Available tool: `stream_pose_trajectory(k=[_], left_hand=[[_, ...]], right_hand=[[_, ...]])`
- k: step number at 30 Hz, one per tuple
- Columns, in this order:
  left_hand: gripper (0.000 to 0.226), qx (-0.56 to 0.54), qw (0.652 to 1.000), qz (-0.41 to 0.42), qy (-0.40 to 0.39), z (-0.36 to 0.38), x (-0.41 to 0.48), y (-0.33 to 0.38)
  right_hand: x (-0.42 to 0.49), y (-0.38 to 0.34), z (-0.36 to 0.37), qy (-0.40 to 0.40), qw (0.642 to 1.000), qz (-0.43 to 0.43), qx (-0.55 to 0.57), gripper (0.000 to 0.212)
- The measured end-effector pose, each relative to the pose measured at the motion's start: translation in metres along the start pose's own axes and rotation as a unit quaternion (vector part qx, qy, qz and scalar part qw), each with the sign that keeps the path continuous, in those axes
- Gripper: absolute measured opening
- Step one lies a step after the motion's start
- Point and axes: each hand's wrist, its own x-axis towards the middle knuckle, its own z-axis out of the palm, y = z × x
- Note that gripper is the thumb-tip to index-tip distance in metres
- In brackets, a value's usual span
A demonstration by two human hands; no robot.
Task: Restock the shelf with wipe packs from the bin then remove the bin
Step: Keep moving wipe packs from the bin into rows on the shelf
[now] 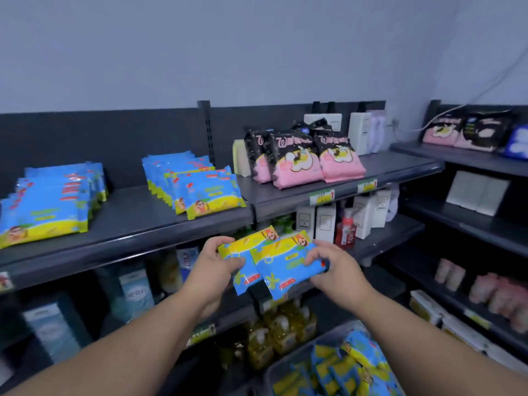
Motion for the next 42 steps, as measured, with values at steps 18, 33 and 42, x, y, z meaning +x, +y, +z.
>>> stream_pose_trajectory(k=[18, 33, 42], left_hand=[[0.029, -0.101, 0.994, -0.021, 0.035, -0.294, -0.060, 0.082], [0.083, -0.126, 0.985, 0.076, 0.092, -0.340, -0.049, 0.129], [0.093, -0.099, 0.981, 0.141, 0.085, -0.298, -0.032, 0.139]], right_hand=[[0.028, -0.227, 0.221, -0.091, 0.962, 0.086, 0.241, 0.035], [0.065, -0.307, 0.248, -0.123, 0.860, 0.181, 0.461, 0.018], [0.088, -0.314, 0.240, -0.268, 0.898, 0.096, 0.336, 0.021]])
